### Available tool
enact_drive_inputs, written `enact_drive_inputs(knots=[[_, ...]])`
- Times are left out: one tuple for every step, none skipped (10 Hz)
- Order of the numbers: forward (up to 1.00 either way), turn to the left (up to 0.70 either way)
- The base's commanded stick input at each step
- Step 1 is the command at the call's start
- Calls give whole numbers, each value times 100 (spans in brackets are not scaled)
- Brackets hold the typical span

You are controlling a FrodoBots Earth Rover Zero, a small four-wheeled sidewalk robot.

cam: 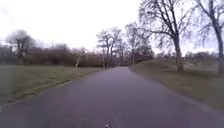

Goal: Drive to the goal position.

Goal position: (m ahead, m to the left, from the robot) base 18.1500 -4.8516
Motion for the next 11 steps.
enact_drive_inputs(knots=[[100,0],[100,0],[100,0],[100,0],[100,0],[100,0],[100,0],[100,0],[100,0],[100,0],[100,0]])
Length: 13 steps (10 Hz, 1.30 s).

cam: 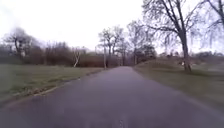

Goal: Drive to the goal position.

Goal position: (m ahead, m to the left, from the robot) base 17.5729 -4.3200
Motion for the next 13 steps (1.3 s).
enact_drive_inputs(knots=[[100,-4],[100,-29],[100,-40],[100,-40],[100,-40],[100,-40],[100,-11],[100,0],[100,0],[100,0],[100,0],[100,0],[100,0]])
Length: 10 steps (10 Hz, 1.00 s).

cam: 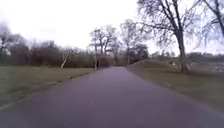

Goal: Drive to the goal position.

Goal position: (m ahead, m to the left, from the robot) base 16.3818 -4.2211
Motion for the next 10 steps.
enact_drive_inputs(knots=[[100,0],[100,0],[100,0],[100,0],[100,0],[100,0],[100,0],[100,0],[100,0],[100,0]])
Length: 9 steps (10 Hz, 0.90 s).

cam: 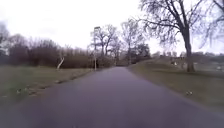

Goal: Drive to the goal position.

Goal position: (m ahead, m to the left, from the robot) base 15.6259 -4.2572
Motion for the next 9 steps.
enact_drive_inputs(knots=[[100,0],[100,0],[100,0],[100,-26],[100,-40],[100,-40],[100,-40],[100,-40],[100,-20]])
